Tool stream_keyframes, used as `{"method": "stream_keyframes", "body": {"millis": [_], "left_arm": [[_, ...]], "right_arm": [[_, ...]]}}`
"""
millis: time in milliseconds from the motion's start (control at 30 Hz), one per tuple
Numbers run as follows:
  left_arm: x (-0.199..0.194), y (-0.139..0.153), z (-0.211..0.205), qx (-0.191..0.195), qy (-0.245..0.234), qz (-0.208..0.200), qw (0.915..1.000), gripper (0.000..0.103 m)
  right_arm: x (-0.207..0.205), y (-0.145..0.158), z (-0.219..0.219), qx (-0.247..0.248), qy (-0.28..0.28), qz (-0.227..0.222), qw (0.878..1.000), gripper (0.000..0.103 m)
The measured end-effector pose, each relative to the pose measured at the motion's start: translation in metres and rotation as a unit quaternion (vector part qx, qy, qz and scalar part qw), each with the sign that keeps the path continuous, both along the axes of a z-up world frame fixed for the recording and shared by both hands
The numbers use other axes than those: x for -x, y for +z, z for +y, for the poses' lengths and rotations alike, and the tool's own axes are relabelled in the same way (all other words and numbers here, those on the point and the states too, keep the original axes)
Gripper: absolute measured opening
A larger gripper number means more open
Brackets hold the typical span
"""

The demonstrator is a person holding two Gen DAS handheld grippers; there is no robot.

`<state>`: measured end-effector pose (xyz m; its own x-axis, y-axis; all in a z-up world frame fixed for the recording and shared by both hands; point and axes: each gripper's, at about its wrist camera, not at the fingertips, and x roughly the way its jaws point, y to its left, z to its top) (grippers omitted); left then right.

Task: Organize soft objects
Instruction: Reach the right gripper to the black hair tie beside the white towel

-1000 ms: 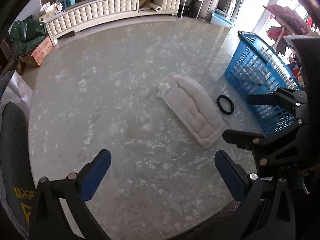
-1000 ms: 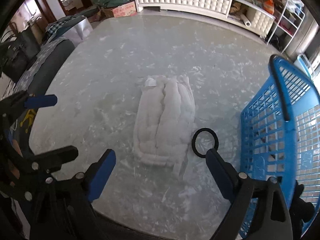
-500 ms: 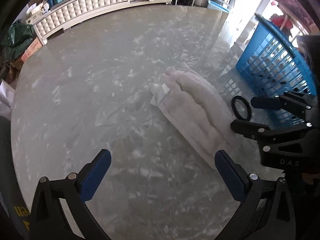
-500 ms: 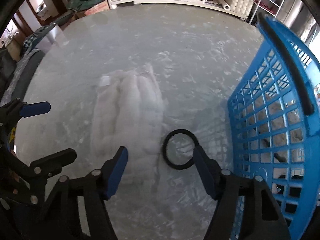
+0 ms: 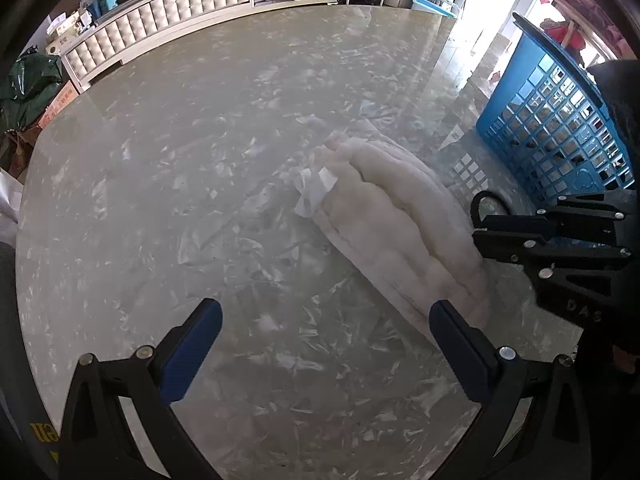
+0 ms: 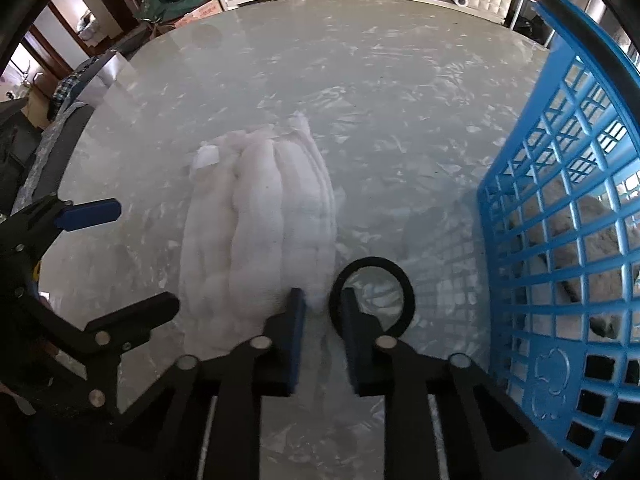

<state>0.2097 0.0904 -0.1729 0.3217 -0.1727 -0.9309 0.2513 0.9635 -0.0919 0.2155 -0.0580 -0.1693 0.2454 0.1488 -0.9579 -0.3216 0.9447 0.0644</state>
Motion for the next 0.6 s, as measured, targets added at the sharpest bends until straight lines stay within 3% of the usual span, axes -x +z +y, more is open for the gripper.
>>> {"method": "stream_keyframes", "body": {"millis": [100,333,600], "left_arm": [[0.001,-0.002,-0.001,-0.005,-0.003,-0.001,1.0,0.103],[0.005,-0.002,-0.004,-0.007,-0.008,-0.007,0.9999,0.103],[0.012,0.019,-0.002,0.011,-0.001,-0.027,0.9996,0.103]], "right_arm": [[0.002,0.001,0.0,-0.013,0.002,0.004,1.0,0.005],[0.008,0.015,-0.013,-0.016,0.004,-0.009,1.0,0.004],[0.023,0.043,-0.009,-0.023,0.024,-0.029,0.999,0.004]]}}
